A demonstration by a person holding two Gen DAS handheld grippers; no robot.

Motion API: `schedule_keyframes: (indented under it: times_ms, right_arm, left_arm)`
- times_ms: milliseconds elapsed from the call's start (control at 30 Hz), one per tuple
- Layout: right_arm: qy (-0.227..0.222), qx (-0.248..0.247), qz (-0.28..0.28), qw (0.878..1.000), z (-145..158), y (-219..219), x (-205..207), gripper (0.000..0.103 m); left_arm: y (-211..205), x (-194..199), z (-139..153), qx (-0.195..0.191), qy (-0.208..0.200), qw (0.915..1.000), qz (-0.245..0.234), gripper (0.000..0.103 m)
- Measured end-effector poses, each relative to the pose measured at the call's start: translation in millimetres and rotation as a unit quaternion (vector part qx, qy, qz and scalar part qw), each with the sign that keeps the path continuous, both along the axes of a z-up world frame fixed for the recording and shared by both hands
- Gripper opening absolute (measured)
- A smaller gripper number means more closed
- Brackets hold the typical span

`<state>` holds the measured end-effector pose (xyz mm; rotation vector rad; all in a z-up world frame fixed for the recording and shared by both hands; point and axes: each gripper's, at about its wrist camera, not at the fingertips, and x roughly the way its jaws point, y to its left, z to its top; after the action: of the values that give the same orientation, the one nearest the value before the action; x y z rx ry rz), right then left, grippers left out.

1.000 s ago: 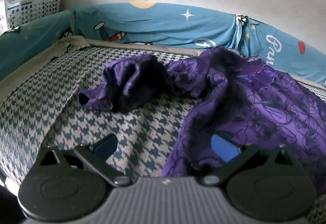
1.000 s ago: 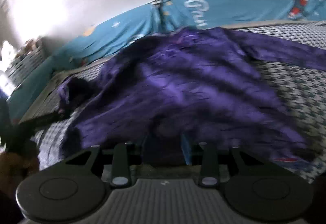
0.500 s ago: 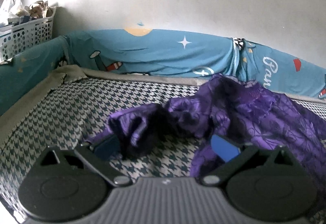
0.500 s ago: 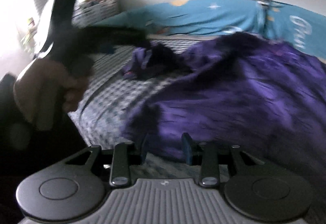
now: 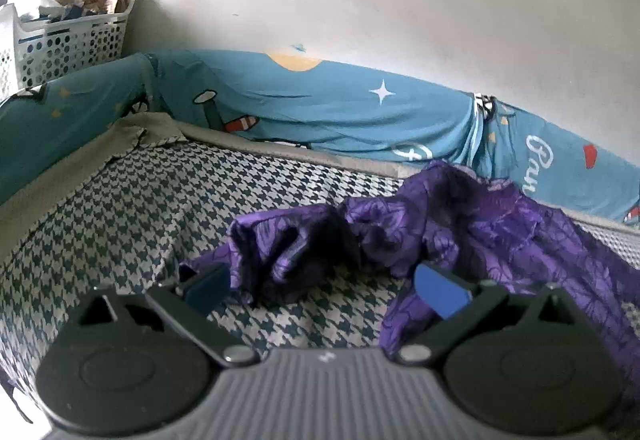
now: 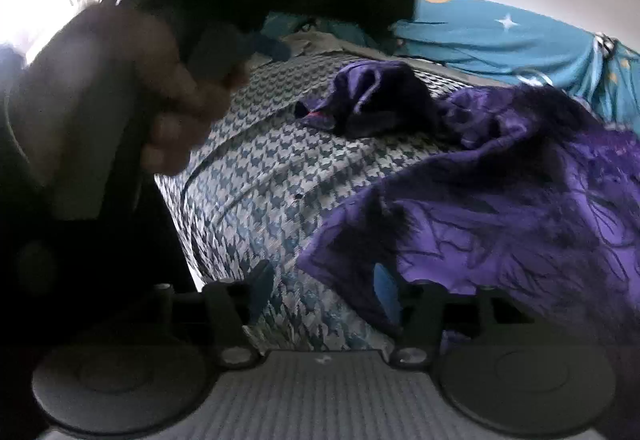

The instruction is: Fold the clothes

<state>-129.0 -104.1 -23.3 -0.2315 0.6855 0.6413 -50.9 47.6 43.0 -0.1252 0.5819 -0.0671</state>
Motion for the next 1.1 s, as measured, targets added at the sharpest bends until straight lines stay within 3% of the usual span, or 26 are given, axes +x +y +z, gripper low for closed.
schedule_keyframes:
  times_ms: [233,400,500,533,633,767,933,1100]
  right_arm:
    - [-0.065,-0.070,0.013,0.995,-26.7,21.6,2.2,0.060]
    - [-0.090,-0.092,-0.008,0.992,-38.4,27.4,15.6,0.057]
    - [-0.078,-0.073,-0.032,0.994,-35.1,21.5,26.0,0.033]
    - [-0.074,-0.065,-0.038,0.994,-31.5,18.1,29.5,0.018]
    - [-0.052,-0.017,-0.050,0.997,-13.2,1.9,40.4,0.009]
    - [-0.010,0.072,-0.056,0.996,26.8,-25.0,54.3,0.008]
    - [0.015,0.170,-0.058,0.984,77.9,-52.9,67.3,0.007]
    - [0.019,0.222,-0.057,0.973,114.3,-63.0,76.2,0.007]
  left_arm:
    - [4.2,-2.5,0.0,-0.004,-0.002,1.0000,0.005,0.103]
    - [7.9,-3.8,-0.1,-0.012,-0.002,0.9999,0.011,0.103]
    - [8.5,-4.8,0.0,-0.011,-0.004,0.9998,0.013,0.103]
    - [8.7,-5.1,0.0,-0.010,-0.004,0.9998,0.014,0.103]
    - [10.8,-6.4,-0.1,-0.006,-0.009,0.9997,0.024,0.103]
    - [15.4,-7.7,0.7,-0.002,-0.015,0.9990,0.041,0.103]
    - [20.3,-9.4,1.3,-0.006,-0.018,0.9984,0.052,0.103]
    - [25.5,-10.4,1.8,-0.011,-0.021,0.9976,0.064,0.103]
